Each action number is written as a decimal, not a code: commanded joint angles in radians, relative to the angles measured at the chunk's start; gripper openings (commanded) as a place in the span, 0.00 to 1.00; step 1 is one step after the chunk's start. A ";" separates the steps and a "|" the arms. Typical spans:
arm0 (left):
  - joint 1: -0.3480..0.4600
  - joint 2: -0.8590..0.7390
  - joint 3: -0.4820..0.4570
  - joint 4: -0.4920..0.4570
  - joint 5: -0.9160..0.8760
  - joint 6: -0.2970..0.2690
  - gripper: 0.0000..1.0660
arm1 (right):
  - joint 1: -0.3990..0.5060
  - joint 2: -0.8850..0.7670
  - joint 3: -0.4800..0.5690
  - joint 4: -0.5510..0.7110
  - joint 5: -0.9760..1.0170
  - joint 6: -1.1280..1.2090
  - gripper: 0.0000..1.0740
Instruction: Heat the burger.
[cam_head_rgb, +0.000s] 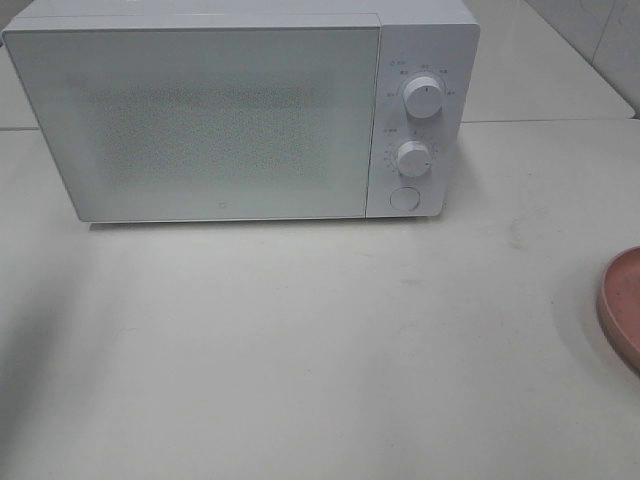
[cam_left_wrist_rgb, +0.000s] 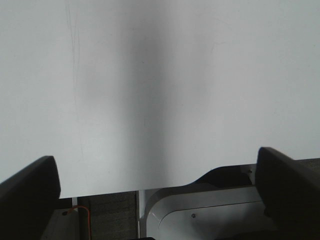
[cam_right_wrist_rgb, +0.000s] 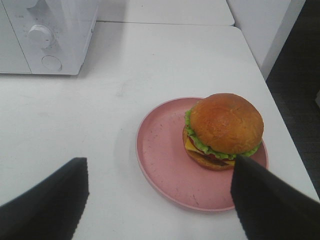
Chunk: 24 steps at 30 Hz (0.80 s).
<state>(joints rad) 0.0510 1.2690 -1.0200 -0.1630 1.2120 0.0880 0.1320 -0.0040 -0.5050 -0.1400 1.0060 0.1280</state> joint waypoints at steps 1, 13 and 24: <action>0.004 -0.052 0.039 -0.003 0.071 -0.011 0.92 | -0.003 -0.031 0.002 -0.003 -0.010 -0.008 0.70; 0.004 -0.418 0.289 -0.003 -0.037 -0.011 0.92 | -0.003 -0.031 0.002 -0.003 -0.010 -0.008 0.70; 0.004 -0.749 0.504 -0.003 -0.141 -0.018 0.92 | -0.003 -0.031 0.002 -0.003 -0.010 -0.008 0.70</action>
<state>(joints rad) 0.0510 0.5640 -0.5410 -0.1630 1.1160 0.0790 0.1320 -0.0040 -0.5050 -0.1400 1.0060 0.1280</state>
